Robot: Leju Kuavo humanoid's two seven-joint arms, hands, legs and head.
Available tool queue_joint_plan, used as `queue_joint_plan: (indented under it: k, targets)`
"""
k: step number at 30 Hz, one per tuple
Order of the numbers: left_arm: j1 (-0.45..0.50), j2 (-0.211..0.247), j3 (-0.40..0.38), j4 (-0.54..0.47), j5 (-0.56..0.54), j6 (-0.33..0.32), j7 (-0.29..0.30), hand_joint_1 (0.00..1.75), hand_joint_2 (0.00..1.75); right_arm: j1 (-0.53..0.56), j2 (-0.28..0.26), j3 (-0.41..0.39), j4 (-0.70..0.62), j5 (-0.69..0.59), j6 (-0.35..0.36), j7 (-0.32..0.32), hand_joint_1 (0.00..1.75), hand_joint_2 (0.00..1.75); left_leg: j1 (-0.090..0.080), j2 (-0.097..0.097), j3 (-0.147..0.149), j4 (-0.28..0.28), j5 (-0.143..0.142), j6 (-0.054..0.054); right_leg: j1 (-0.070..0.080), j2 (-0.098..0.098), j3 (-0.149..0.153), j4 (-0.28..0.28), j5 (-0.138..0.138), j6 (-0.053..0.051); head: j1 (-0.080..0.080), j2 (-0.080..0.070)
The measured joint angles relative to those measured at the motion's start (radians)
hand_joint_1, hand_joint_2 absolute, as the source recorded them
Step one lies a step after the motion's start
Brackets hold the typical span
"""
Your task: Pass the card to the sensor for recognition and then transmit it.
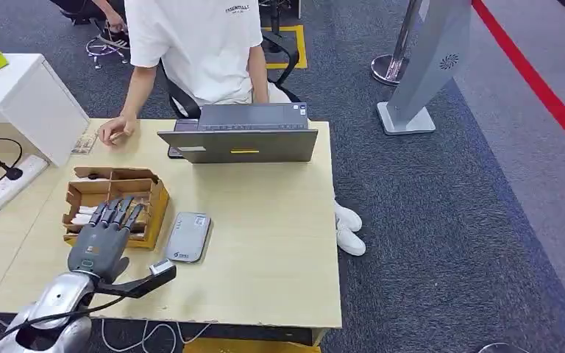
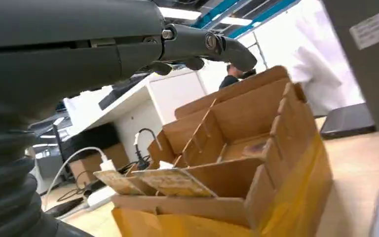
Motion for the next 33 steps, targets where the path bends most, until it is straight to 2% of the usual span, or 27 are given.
queue_joint_plan:
  k: [10,18,19,33]
  targets:
    - [0.009,-0.023,0.058,0.029,-0.02,0.028,0.019,0.0,1.75,0.0,-0.001,0.001,0.0,0.003,0.005,0.0,0.0,1.75,0.0,0.0,0.0,0.0,0.0,0.0,0.0,0.0,0.0,0.0,0.0,0.0,0.0,0.0]
    - [0.018,-0.028,0.073,0.03,-0.02,0.029,0.019,0.0,1.75,0.0,-0.002,0.001,0.0,0.003,0.011,-0.001,0.0,1.75,0.0,0.0,0.0,0.0,0.0,0.0,0.0,0.0,0.0,0.0,0.0,0.0,0.0,0.0]
    - [0.021,-0.028,0.076,0.029,-0.02,0.03,0.019,1.75,1.75,0.0,-0.002,0.002,0.0,0.004,0.012,-0.002,0.0,1.75,0.0,0.0,0.0,0.0,0.0,0.0,0.0,0.0,0.0,0.0,0.0,0.0,0.0,0.0]
    - [0.057,-0.027,0.113,0.018,-0.017,0.02,0.002,1.75,1.75,0.0,-0.003,0.003,0.0,0.007,0.015,-0.008,0.0,1.75,0.0,0.0,0.0,0.0,0.0,0.0,0.0,0.0,0.0,0.0,0.0,0.0,0.0,0.0]
